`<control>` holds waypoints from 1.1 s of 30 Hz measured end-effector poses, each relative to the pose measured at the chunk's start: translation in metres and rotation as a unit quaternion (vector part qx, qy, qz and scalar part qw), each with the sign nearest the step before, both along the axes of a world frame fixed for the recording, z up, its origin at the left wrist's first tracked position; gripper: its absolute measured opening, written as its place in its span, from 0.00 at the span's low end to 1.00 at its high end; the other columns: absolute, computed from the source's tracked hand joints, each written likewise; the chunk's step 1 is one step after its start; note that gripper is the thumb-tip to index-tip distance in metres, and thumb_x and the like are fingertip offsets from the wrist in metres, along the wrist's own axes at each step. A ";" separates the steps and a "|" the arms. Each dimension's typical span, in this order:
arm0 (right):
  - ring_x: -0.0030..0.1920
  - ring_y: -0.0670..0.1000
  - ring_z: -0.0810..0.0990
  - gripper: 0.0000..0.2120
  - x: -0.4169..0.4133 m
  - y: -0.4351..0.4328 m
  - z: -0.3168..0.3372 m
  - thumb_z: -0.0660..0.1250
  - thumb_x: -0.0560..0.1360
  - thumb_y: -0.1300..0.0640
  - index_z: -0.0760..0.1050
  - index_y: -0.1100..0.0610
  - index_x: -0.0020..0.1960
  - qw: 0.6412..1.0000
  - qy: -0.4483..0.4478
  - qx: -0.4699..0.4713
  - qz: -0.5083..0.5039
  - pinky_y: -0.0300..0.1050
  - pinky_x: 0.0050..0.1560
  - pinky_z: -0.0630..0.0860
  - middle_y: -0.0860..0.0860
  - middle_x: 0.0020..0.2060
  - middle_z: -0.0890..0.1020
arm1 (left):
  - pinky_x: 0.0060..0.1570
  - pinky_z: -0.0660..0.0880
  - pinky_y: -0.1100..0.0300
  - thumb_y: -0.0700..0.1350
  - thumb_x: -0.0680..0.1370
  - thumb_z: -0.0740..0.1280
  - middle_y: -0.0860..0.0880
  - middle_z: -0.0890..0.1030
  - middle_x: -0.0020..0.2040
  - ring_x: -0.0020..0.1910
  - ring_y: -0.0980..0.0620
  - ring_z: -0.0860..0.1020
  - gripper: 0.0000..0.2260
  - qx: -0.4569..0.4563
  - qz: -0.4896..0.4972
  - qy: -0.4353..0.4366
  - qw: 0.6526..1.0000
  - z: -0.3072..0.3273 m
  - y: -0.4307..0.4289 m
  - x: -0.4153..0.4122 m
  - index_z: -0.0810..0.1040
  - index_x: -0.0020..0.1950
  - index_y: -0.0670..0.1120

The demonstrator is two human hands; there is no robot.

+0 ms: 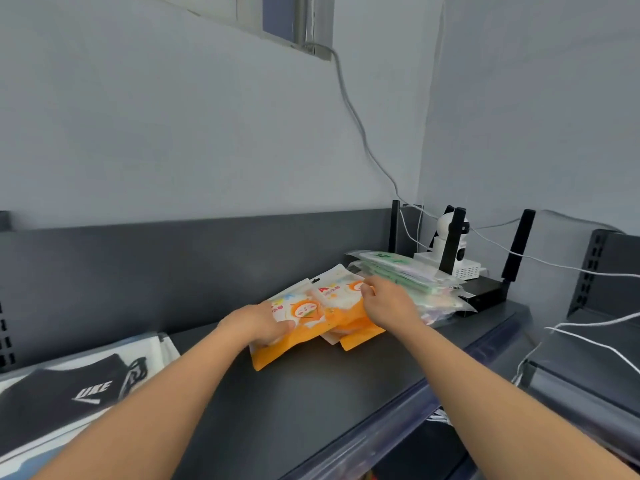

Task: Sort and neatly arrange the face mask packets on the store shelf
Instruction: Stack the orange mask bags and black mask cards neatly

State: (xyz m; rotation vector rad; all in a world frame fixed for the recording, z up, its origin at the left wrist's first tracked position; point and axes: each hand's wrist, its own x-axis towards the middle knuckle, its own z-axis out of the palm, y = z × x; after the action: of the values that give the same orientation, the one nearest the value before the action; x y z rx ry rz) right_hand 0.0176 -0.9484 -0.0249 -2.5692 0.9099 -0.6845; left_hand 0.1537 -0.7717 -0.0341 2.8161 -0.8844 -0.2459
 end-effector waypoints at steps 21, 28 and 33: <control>0.70 0.56 0.69 0.38 0.025 -0.019 0.008 0.56 0.75 0.31 0.63 0.54 0.76 0.977 0.043 0.195 0.072 0.51 0.67 0.67 0.53 0.71 0.71 | 0.60 0.73 0.52 0.47 0.75 0.72 0.43 0.69 0.70 0.66 0.43 0.71 0.33 -0.436 0.197 0.262 0.838 -0.009 -0.044 -0.014 0.59 0.75 0.42; 0.66 0.56 0.73 0.40 0.032 -0.026 0.000 0.64 0.74 0.34 0.63 0.58 0.75 0.947 0.055 0.305 0.082 0.51 0.65 0.71 0.54 0.69 0.73 | 0.55 0.75 0.51 0.46 0.72 0.75 0.42 0.72 0.67 0.62 0.43 0.73 0.35 -0.508 0.246 0.299 0.769 -0.007 -0.043 -0.010 0.61 0.73 0.43; 0.62 0.57 0.77 0.38 0.037 -0.028 0.006 0.75 0.69 0.41 0.67 0.57 0.72 0.913 0.032 0.396 0.087 0.53 0.62 0.75 0.55 0.65 0.77 | 0.50 0.78 0.48 0.38 0.71 0.75 0.40 0.76 0.61 0.55 0.42 0.78 0.28 -0.523 0.240 0.368 0.730 0.000 -0.034 -0.013 0.68 0.69 0.40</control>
State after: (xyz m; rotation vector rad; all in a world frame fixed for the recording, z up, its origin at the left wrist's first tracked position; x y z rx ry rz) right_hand 0.0545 -0.9766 -0.0188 -1.9038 0.7529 -0.1200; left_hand 0.1411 -0.8056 -0.0340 1.5321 0.0004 -0.5186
